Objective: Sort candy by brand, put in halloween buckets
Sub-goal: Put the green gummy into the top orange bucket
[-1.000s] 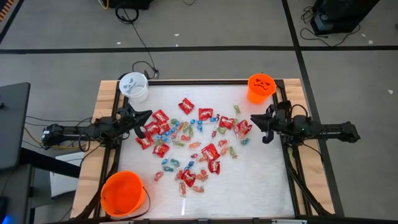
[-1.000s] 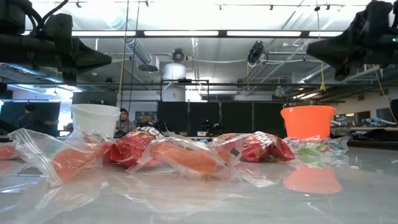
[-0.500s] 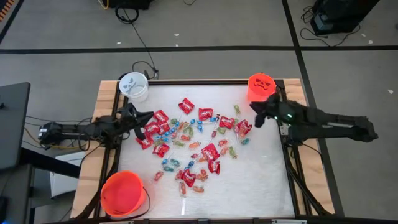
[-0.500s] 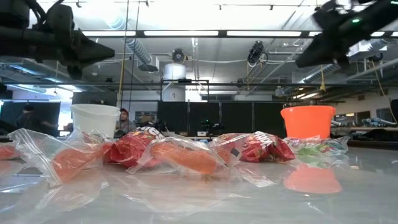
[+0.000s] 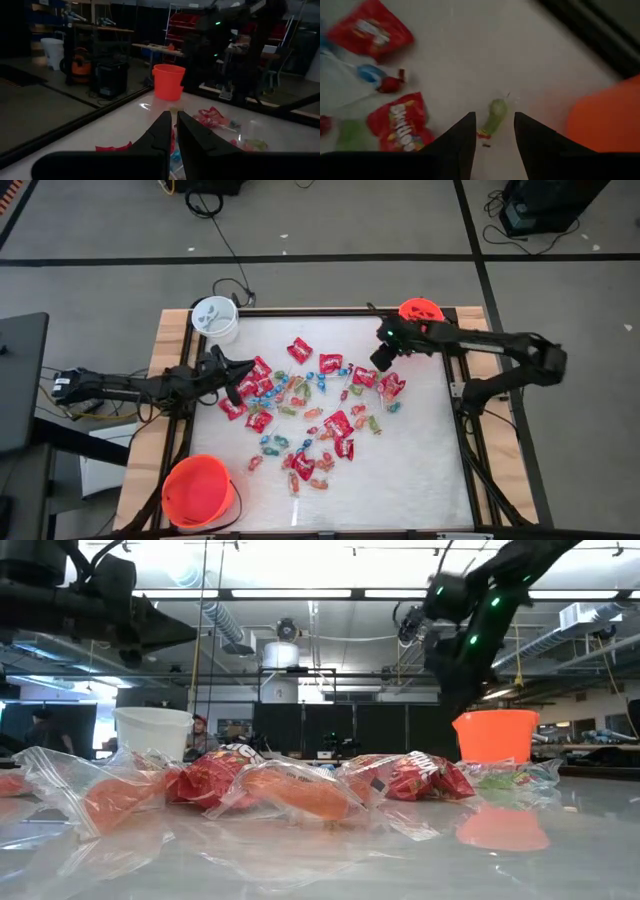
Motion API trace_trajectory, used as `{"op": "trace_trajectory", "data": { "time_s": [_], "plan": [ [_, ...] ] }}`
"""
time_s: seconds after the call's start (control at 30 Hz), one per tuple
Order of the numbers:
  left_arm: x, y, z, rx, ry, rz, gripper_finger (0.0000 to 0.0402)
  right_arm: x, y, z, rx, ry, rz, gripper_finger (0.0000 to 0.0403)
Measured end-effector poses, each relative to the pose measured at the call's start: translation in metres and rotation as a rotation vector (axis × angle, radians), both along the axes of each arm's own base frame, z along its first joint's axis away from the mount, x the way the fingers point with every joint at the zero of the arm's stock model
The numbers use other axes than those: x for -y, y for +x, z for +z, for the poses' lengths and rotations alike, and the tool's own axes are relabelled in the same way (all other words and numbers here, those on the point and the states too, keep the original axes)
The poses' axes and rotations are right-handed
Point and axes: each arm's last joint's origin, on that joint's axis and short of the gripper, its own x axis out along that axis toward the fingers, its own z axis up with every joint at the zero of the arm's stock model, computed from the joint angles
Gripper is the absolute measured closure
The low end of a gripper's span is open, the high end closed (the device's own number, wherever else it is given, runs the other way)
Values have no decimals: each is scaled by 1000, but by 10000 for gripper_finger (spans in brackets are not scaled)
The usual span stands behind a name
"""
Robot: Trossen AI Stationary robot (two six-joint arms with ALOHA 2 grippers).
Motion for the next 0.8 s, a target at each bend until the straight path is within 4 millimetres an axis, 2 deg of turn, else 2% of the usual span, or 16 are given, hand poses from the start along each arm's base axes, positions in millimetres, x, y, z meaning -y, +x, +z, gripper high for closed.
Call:
{"op": "trace_trajectory", "data": {
  "time_s": [0.13,0.4,0.67,0.8],
  "plan": [
    [-1,1,-1,-29,39,52,365,13,7,-19,-55,65,-13,248],
    [-2,2,-2,-38,40,63,365,28,9,-55,-193,121,-24,247],
    [-2,2,-2,-39,40,63,365,29,14,-72,-217,193,70,251],
    [-2,2,-2,-39,39,68,365,29,15,-72,-219,192,94,288]
  ]
}}
